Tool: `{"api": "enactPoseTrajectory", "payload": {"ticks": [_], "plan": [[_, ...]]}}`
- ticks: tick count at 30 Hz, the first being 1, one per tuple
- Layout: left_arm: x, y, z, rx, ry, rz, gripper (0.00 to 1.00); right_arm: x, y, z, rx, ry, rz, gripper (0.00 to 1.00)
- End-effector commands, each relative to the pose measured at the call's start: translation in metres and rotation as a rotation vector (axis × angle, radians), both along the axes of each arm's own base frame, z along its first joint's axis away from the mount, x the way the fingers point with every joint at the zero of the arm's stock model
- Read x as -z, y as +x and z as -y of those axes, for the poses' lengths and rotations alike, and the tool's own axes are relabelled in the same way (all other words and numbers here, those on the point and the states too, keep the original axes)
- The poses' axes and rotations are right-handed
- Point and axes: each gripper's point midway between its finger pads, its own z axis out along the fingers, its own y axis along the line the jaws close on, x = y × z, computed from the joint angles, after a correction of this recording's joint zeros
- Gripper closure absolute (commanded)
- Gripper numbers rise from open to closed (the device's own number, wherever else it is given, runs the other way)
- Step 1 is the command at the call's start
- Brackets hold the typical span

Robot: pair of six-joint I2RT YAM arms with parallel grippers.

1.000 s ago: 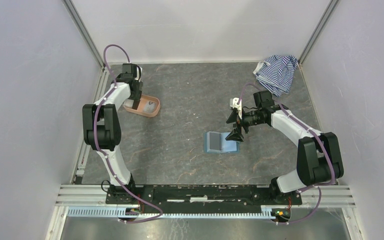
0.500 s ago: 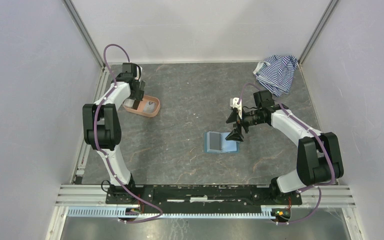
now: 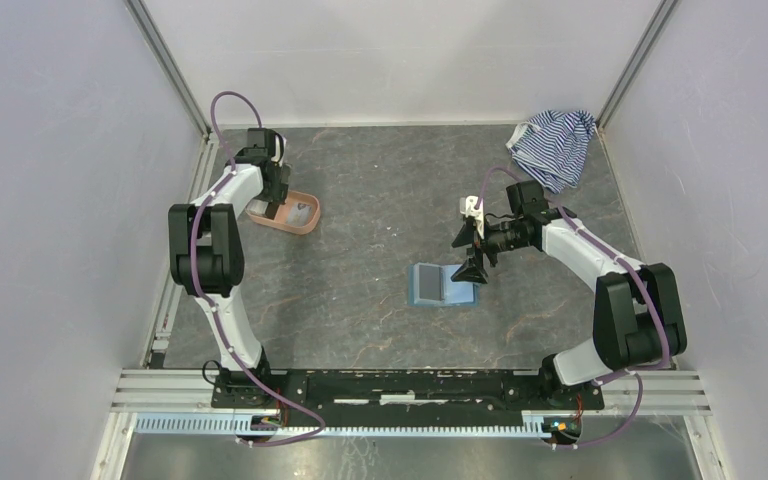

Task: Put the credit cards into the card holder
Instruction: Pick up the credit card from the storage box.

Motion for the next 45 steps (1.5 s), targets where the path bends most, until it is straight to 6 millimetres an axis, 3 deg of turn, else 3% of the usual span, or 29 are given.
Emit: {"api": "enactPoseTrajectory", "payload": {"ticks": [1, 11, 23, 27, 45], "plan": [[-0.010, 0.009, -0.005, -0.027, 0.011, 0.036, 0.23, -0.014, 0.009, -0.003, -0.018, 0.028, 0.044, 0.02], [-0.023, 0.010, -0.007, -0.030, 0.022, 0.063, 0.23, -0.014, 0.008, -0.003, -0.019, 0.029, 0.041, 0.02], [-0.025, 0.008, -0.009, -0.034, 0.033, 0.062, 0.26, -0.015, 0.008, -0.003, -0.019, 0.030, 0.048, 0.02], [-0.031, 0.009, -0.012, -0.039, 0.046, 0.072, 0.32, -0.015, 0.008, -0.003, -0.020, 0.029, 0.046, 0.02], [-0.051, 0.006, -0.009, -0.040, 0.028, 0.107, 0.38, -0.016, 0.007, -0.003, -0.022, 0.032, 0.048, 0.02]]}}
